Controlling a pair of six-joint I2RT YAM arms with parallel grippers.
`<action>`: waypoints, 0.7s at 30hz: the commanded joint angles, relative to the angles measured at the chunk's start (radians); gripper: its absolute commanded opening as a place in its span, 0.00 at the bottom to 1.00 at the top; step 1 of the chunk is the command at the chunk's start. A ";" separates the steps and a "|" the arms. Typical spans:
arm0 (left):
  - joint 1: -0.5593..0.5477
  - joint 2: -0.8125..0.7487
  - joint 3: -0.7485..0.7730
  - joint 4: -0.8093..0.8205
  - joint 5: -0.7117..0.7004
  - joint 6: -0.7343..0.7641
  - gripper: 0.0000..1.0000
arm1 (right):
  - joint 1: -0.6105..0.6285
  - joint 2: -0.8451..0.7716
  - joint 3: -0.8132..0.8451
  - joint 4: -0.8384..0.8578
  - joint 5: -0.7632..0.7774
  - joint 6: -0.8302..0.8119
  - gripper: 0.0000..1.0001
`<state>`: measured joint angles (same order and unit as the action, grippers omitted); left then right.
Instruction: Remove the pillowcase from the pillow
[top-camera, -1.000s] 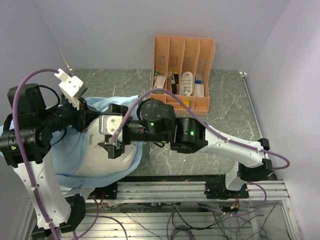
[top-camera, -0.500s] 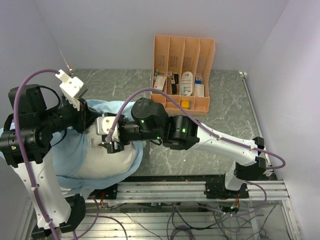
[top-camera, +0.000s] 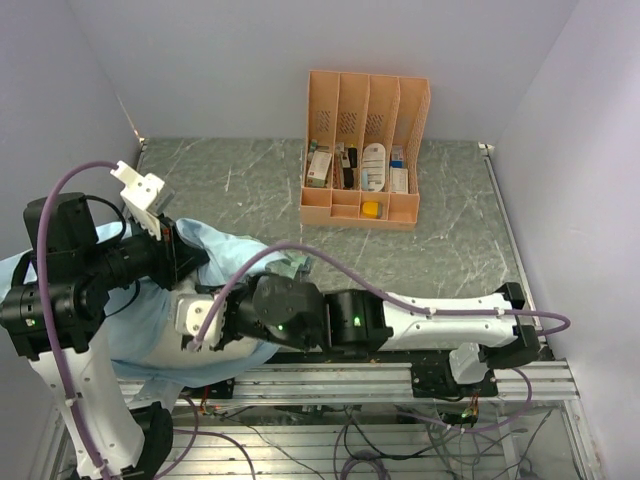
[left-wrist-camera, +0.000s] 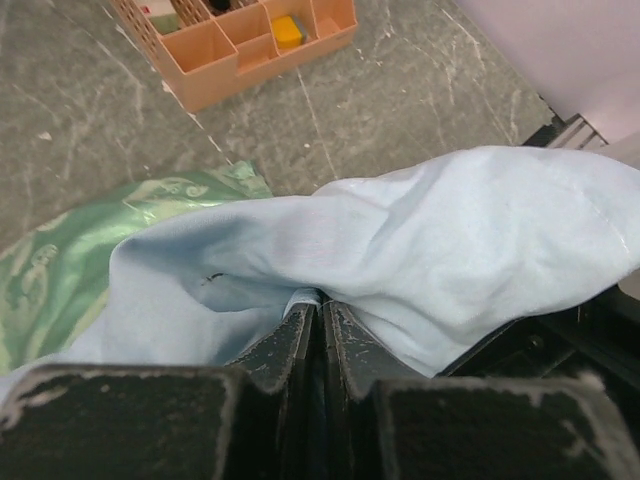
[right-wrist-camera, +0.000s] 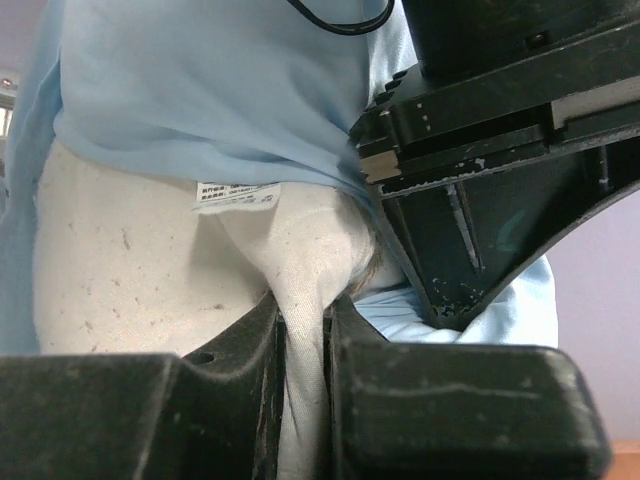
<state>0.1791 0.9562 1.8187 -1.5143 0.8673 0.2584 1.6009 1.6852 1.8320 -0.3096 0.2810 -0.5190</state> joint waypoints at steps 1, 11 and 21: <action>0.011 0.042 -0.033 0.257 -0.098 -0.039 0.16 | 0.166 -0.005 -0.116 0.015 -0.065 0.045 0.00; 0.012 0.037 -0.078 0.338 -0.146 -0.087 0.16 | 0.253 0.015 -0.198 0.195 -0.247 0.120 0.00; 0.013 -0.036 -0.122 0.504 -0.302 -0.047 0.20 | 0.273 0.020 -0.175 0.304 -0.317 0.140 0.00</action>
<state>0.1722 0.9211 1.7493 -1.4342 0.8001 0.1585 1.6833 1.7180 1.7149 -0.0597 0.2867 -0.5007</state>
